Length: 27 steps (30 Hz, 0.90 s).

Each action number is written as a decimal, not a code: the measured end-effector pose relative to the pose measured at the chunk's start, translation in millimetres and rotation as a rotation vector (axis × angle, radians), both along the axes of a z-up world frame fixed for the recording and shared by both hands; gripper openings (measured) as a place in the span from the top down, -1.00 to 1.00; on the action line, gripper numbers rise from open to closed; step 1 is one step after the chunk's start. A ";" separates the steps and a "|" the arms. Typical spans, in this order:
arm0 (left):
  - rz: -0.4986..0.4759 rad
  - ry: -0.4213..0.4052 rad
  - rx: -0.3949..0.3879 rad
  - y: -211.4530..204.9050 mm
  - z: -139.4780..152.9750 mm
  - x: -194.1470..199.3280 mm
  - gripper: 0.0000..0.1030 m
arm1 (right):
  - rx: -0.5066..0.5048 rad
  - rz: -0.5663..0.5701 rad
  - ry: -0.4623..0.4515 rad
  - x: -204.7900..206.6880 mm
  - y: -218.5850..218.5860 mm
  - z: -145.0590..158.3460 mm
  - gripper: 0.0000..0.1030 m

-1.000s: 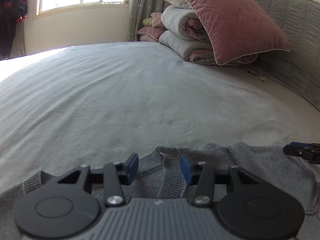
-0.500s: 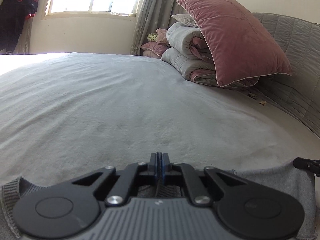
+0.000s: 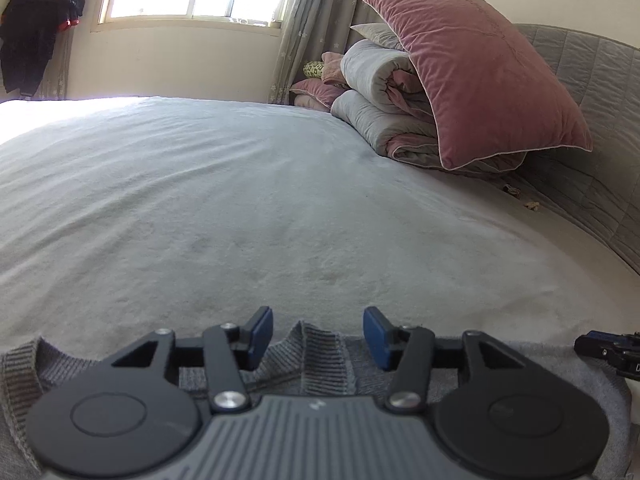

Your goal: Fold clothes

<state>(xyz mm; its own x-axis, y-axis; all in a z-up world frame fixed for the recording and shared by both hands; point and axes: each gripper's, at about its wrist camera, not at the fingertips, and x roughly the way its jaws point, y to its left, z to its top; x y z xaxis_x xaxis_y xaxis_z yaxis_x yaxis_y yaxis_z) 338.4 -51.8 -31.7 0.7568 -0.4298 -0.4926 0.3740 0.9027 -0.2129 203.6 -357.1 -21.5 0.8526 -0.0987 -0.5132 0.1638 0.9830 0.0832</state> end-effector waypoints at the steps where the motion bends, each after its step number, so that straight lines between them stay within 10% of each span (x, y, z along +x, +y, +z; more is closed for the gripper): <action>1: 0.005 -0.002 -0.009 2.3 3.0 -3.8 0.00 | 0.010 -0.002 -0.013 -2.1 -2.0 2.7 0.04; 8: -0.071 -0.025 -0.057 19.0 16.7 -50.5 -0.09 | 0.068 0.192 -0.089 -8.6 11.9 18.4 0.04; 14: -0.121 0.018 -0.020 39.6 -0.8 -76.3 -0.15 | 0.000 0.417 0.030 2.6 47.4 0.7 0.04; 20: -0.059 0.106 -0.103 82.1 -7.7 -98.0 -0.17 | -0.062 0.382 0.079 -1.6 35.3 -3.9 -0.22; 27: 0.050 0.118 -0.017 137.1 2.4 -145.9 -0.22 | -0.035 0.341 0.052 -5.9 29.3 6.3 -0.25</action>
<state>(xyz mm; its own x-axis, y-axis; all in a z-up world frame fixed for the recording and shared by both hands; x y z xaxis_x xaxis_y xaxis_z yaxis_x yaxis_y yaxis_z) 192.5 85.2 -29.3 0.7147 -0.4021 -0.5723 0.3003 0.9154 -0.2683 197.7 -327.8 -15.2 0.8124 0.1689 -0.5582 -0.1712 0.9840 0.0485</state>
